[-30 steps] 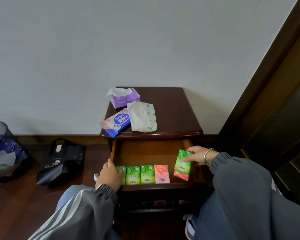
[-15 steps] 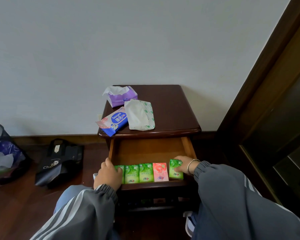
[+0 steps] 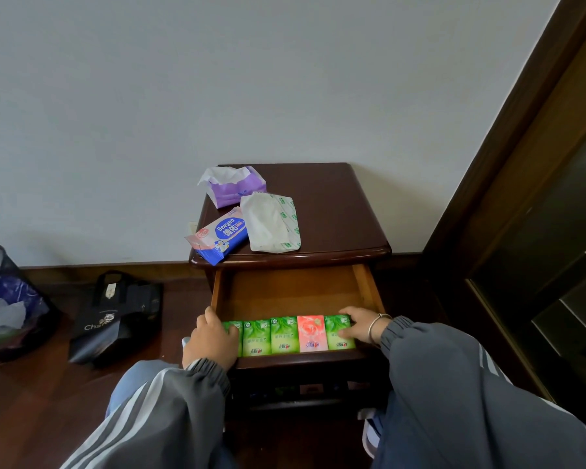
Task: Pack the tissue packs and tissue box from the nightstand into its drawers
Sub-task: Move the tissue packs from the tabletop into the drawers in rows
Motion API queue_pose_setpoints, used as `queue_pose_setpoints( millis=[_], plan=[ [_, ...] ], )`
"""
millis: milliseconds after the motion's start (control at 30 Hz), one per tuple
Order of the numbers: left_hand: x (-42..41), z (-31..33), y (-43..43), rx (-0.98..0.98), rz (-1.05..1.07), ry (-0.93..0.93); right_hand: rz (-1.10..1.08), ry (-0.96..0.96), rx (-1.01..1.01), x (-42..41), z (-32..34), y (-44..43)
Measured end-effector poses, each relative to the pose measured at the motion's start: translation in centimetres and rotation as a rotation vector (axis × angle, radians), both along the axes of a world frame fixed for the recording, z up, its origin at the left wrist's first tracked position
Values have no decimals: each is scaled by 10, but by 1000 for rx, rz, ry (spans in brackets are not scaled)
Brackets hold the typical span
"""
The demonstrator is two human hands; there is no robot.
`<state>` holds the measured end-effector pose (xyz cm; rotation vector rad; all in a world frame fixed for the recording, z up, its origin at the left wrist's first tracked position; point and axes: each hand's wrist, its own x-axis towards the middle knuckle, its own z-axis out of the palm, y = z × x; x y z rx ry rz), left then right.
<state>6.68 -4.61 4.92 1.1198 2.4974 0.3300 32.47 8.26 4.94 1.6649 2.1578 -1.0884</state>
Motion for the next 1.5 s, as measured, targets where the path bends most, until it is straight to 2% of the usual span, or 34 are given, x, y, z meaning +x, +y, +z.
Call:
queue_pose_setpoints(
  millis=[367,433,533,633,700,800,967,1100,1233,1400,1500],
  plan=[
    [-3,1,-1,-22,-14,-34,-10,-15,57,0,-1,-9],
    [-6,-2,1,-24,-16,-77,9,-5,140,1,4,-10],
    [-14,2,8,53,41,-111,-8,123,407,0,18,-4],
    [-23,23,23,271,95,-16,-24,250,724,-5,40,14],
    [-30,40,39,419,64,72,-35,292,829,-14,54,30],
    [-44,60,68,482,-43,216,85,267,844,-42,63,48],
    [-66,74,116,419,-108,225,293,88,795,-110,52,49],
    [-77,77,141,166,-20,97,254,31,684,-140,32,45],
    [-87,81,147,101,-20,20,242,58,867,-131,26,45],
    [-79,85,144,83,-4,-434,23,217,954,-109,43,47],
    [-66,81,138,146,96,-715,24,327,982,-113,59,40]
  ],
)
